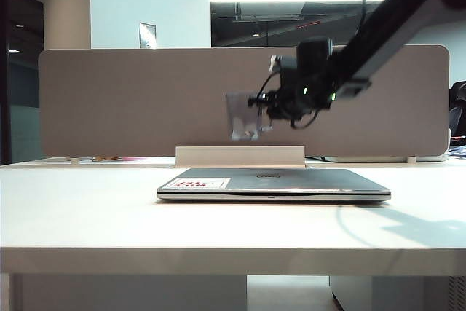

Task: Pick up the water cup and place it on the side of the laptop close to you.

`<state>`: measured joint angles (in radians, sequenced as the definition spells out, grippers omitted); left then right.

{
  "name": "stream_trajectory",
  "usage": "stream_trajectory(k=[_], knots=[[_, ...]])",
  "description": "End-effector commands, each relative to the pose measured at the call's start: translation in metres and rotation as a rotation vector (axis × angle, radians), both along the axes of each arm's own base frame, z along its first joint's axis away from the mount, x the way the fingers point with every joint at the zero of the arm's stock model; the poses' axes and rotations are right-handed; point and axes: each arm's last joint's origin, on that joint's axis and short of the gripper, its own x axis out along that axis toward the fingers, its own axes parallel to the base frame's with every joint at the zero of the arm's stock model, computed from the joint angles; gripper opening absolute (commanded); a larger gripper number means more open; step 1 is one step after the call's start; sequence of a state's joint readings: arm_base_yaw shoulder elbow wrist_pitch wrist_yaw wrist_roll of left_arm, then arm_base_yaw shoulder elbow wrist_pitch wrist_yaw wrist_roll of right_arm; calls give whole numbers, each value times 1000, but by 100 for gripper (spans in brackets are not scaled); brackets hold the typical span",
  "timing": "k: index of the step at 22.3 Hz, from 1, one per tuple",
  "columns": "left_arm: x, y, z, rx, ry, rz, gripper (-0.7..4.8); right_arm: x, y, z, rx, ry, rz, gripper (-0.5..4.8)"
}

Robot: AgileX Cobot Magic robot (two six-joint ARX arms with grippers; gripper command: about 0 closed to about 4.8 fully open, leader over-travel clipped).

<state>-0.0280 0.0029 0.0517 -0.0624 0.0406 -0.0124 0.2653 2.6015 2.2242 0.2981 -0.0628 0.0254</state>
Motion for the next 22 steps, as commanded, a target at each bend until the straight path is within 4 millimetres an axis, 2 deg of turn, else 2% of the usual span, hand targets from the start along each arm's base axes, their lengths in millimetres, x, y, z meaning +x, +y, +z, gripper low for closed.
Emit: stream_trajectory(k=[1,8,11,14,17,19,22], knots=[[0,0,2,4,-20,2,-4,-5,-11,24,-14,52,-13,-1],[0,0,2,4,-20,2,-4,-20,-30,75,-21,93,7,-1],[0,0,2,4,-20,2,-4,-34,-38,109,-25,81,-2,-1],[0,0,2,4,-20,2,-4,-45,-50,133,-26,92,-17,-1],[0,0,2,4,-20,2,-4,-65,-71,161,-22,88,-40,-1],[0,0,2,4,-19,2,-4,-81,-86,171,-17,94,-41,-1],[0,0,2,4,-19,2,-4,-105,-107,176,-14,115,-68,-1]])
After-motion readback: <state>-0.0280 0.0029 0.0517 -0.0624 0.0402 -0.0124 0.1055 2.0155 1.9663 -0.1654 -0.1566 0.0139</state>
